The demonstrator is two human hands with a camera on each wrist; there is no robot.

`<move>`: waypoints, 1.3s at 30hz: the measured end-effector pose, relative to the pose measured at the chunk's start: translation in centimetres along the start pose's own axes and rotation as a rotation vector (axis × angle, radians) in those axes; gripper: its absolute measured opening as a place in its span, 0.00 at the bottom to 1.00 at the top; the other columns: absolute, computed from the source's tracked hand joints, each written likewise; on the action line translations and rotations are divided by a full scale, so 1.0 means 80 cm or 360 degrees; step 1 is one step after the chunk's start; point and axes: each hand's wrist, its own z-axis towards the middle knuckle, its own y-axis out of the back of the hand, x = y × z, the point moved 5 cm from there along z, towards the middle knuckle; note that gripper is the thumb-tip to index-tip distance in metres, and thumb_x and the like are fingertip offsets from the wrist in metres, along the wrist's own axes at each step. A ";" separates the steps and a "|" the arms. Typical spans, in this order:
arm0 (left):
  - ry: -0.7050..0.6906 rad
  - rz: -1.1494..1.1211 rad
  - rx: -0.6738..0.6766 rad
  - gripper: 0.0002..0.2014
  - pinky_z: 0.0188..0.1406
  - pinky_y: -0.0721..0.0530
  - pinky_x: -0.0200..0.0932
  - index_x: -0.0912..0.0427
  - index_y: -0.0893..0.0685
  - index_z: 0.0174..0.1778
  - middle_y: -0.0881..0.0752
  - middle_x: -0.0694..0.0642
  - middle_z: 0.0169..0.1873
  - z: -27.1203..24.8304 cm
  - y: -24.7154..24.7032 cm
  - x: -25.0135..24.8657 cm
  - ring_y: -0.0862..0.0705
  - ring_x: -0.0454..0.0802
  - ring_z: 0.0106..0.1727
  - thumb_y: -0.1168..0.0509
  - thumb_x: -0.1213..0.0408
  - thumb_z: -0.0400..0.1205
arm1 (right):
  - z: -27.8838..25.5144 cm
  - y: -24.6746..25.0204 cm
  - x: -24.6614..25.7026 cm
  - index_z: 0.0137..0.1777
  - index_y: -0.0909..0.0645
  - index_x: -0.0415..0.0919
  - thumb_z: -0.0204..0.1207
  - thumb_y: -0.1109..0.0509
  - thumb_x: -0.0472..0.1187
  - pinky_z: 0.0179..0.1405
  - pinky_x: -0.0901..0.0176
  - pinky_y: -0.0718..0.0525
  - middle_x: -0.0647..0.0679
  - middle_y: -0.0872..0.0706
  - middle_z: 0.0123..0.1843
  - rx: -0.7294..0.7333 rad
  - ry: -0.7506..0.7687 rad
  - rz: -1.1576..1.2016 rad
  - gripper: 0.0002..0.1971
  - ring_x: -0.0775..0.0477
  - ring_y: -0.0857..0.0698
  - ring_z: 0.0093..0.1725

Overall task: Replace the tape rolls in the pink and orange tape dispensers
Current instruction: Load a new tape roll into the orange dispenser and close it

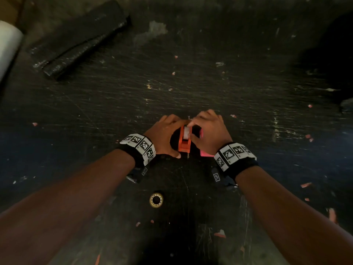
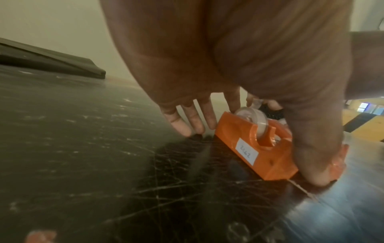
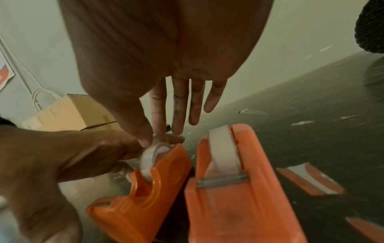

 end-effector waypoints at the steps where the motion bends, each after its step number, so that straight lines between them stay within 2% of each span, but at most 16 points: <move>1: -0.0007 0.0007 -0.0006 0.60 0.75 0.24 0.60 0.49 0.35 0.86 0.30 0.55 0.76 0.002 0.001 0.000 0.31 0.57 0.75 0.13 0.45 0.59 | 0.002 -0.001 0.001 0.54 0.14 0.50 0.72 0.25 0.48 0.59 0.48 0.27 0.50 0.15 0.57 0.0009 0.0004 0.0003 0.11 0.44 0.23 0.64; 4: -0.0035 0.0031 0.0007 0.57 0.75 0.24 0.59 0.52 0.32 0.84 0.29 0.55 0.76 0.006 0.001 -0.001 0.30 0.57 0.75 0.13 0.44 0.60 | 0.008 -0.003 0.003 0.52 0.12 0.49 0.74 0.26 0.46 0.58 0.48 0.28 0.50 0.15 0.55 0.0034 -0.0002 -0.0012 0.08 0.43 0.22 0.63; 9: -0.0047 0.0035 -0.0004 0.55 0.73 0.24 0.56 0.52 0.29 0.82 0.27 0.55 0.75 0.008 0.004 -0.002 0.29 0.57 0.73 0.13 0.44 0.59 | 0.012 -0.004 0.000 0.50 0.11 0.50 0.77 0.28 0.46 0.57 0.47 0.28 0.50 0.14 0.53 0.0035 0.0001 0.0058 0.06 0.44 0.22 0.61; 15: -0.0038 0.0072 -0.0020 0.52 0.68 0.21 0.57 0.50 0.27 0.79 0.25 0.53 0.71 0.007 0.004 -0.001 0.27 0.55 0.69 0.14 0.43 0.58 | 0.011 -0.004 0.007 0.47 0.11 0.48 0.77 0.27 0.43 0.56 0.47 0.26 0.50 0.13 0.50 -0.0031 0.0058 0.0072 0.04 0.44 0.21 0.58; 22: -0.0066 0.0146 -0.0073 0.57 0.67 0.21 0.57 0.38 0.33 0.84 0.24 0.49 0.69 0.007 0.005 -0.001 0.27 0.54 0.67 0.16 0.41 0.58 | -0.028 -0.014 0.015 0.44 0.10 0.48 0.71 0.22 0.40 0.51 0.47 0.19 0.51 0.09 0.42 -0.0210 0.0015 0.0162 0.03 0.46 0.15 0.47; 25: -0.0072 0.0175 -0.0077 0.58 0.67 0.20 0.60 0.38 0.34 0.85 0.24 0.50 0.71 0.007 0.005 -0.001 0.27 0.55 0.68 0.15 0.41 0.57 | -0.050 -0.023 0.021 0.42 0.09 0.47 0.70 0.21 0.40 0.52 0.46 0.17 0.51 0.08 0.39 -0.0233 -0.0039 0.0233 0.02 0.46 0.13 0.44; 30: -0.0068 0.0187 -0.0072 0.59 0.66 0.19 0.62 0.37 0.35 0.84 0.24 0.49 0.69 0.009 0.002 0.001 0.26 0.54 0.66 0.16 0.40 0.56 | -0.079 -0.037 0.034 0.38 0.11 0.46 0.67 0.19 0.38 0.45 0.46 0.14 0.52 0.11 0.34 -0.0299 -0.0090 0.0312 0.04 0.47 0.14 0.39; 33: -0.0063 0.0197 -0.0073 0.59 0.67 0.20 0.62 0.37 0.35 0.85 0.24 0.50 0.69 0.010 0.003 0.002 0.26 0.55 0.66 0.15 0.40 0.56 | -0.087 -0.040 0.034 0.37 0.14 0.46 0.67 0.21 0.37 0.47 0.45 0.16 0.54 0.14 0.31 -0.0404 -0.0162 0.0290 0.05 0.47 0.15 0.35; 36: -0.0054 0.0199 -0.0063 0.59 0.68 0.21 0.61 0.38 0.35 0.85 0.25 0.50 0.70 0.010 0.003 0.001 0.27 0.55 0.67 0.15 0.41 0.57 | -0.087 -0.037 0.027 0.43 0.15 0.45 0.67 0.23 0.37 0.56 0.45 0.22 0.53 0.16 0.33 -0.0497 -0.0248 0.0181 0.07 0.46 0.15 0.37; 39: -0.0058 0.0194 -0.0065 0.59 0.68 0.21 0.61 0.38 0.35 0.85 0.24 0.50 0.70 0.010 0.002 0.001 0.27 0.55 0.68 0.15 0.41 0.57 | -0.075 -0.037 0.017 0.54 0.15 0.47 0.68 0.24 0.38 0.51 0.47 0.23 0.49 0.15 0.43 -0.0450 -0.0227 0.0055 0.14 0.43 0.16 0.46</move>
